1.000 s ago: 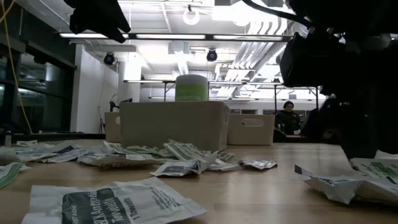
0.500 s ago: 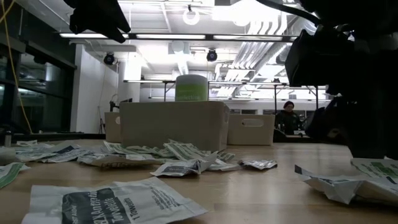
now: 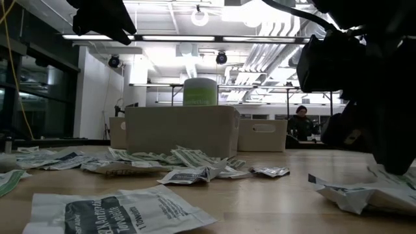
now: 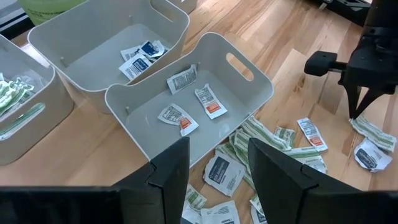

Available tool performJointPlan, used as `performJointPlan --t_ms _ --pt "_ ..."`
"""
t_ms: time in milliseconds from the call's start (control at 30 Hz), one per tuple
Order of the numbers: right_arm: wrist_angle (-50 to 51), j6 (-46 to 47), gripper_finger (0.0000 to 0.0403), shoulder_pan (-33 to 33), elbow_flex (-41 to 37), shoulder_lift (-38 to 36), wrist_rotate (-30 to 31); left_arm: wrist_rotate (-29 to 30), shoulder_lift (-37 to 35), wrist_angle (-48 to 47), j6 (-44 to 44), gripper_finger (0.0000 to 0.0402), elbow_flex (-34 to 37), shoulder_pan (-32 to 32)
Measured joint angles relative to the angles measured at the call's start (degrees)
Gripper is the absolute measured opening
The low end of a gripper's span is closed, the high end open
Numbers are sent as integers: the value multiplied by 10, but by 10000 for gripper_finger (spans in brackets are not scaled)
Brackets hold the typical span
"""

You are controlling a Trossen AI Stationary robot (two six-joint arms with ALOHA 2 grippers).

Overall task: Pick & Place First Aid Supplies
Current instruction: Put the bandage pack into the left bin

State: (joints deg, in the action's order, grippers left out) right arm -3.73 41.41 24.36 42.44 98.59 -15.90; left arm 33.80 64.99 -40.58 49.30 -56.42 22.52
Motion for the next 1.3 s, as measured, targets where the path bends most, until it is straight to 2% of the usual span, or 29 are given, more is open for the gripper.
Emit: performJointPlan --t_ms 267,633,767,933,1133,1300 --pt "-3 34 1 -6 -1 -27 12 -1 0 0 0 162 0 0" --pt "29 34 0 -23 -1 -151 101 -3 0 0 0 162 0 0" --pt "39 22 0 -23 -1 -198 174 -3 0 2 0 162 0 0" --pt "31 7 0 -23 -1 -243 316 7 0 22 -4 162 0 0" --pt "-39 -16 0 -24 -1 -256 487 49 0 106 -79 162 0 0" --pt "-133 -90 0 -33 -1 -256 556 87 0 208 -177 162 0 0"
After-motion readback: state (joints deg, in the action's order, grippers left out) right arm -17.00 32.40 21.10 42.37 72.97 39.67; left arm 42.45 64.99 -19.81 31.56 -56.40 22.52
